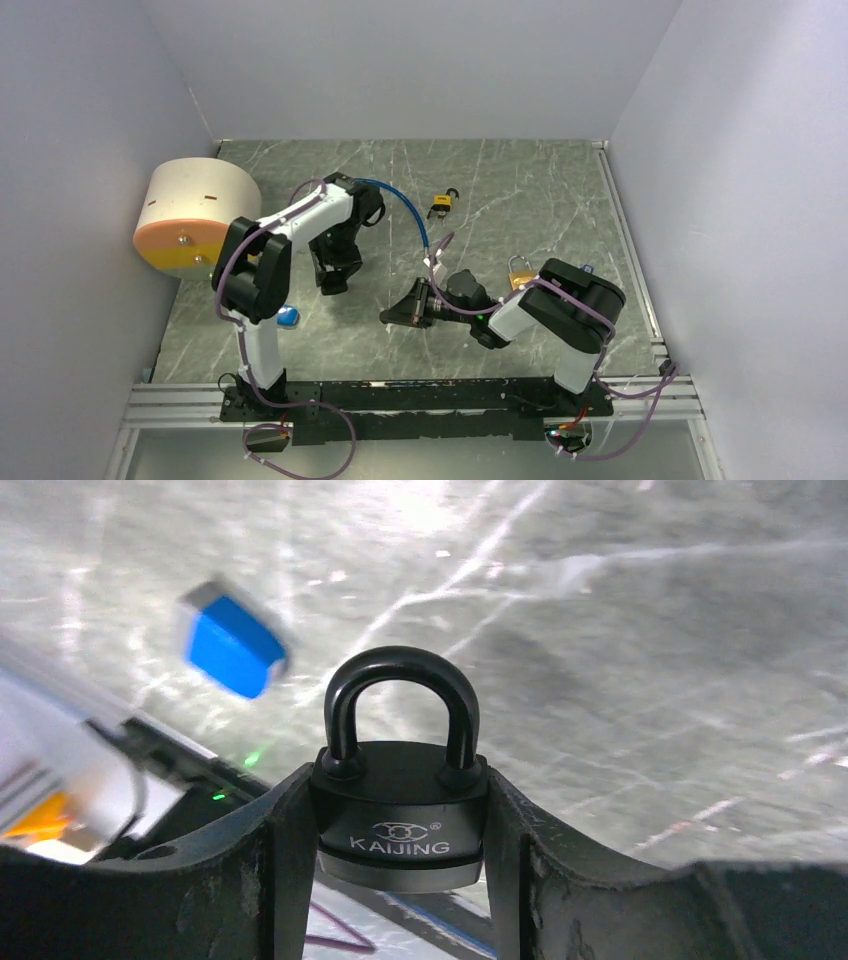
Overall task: Unlock with the key
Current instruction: Pick up the lock from the center of the board, then unlock the lock.
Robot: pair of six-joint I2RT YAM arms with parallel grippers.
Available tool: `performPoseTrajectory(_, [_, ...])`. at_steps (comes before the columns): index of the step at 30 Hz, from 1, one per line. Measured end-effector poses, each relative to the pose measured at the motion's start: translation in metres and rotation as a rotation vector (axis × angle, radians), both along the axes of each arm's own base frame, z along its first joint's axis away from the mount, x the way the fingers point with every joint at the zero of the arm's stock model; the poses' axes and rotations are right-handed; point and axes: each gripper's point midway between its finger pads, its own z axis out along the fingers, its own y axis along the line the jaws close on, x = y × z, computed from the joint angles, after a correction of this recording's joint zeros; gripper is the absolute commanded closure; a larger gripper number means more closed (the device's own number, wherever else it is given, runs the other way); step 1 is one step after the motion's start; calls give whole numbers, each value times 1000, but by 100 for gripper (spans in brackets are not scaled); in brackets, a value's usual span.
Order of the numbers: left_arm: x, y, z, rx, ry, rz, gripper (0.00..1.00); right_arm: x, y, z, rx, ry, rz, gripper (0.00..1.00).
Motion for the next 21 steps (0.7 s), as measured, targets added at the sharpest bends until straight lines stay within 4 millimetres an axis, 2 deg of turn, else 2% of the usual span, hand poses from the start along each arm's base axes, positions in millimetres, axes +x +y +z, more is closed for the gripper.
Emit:
performPoseTrajectory(4, [1,15,15,178,25,-24,94,1,7,8,20,-12,-1,100])
performPoseTrajectory(9, [12,18,10,277,12,-57,94,-2,11,10,24,-17,4,100])
performPoseTrajectory(17, [7,12,13,239,45,-63,93,-5,20,16,37,-28,20,100])
performPoseTrajectory(21, [4,-9,11,89,44,-53,94,-4,24,24,59,-36,23,100])
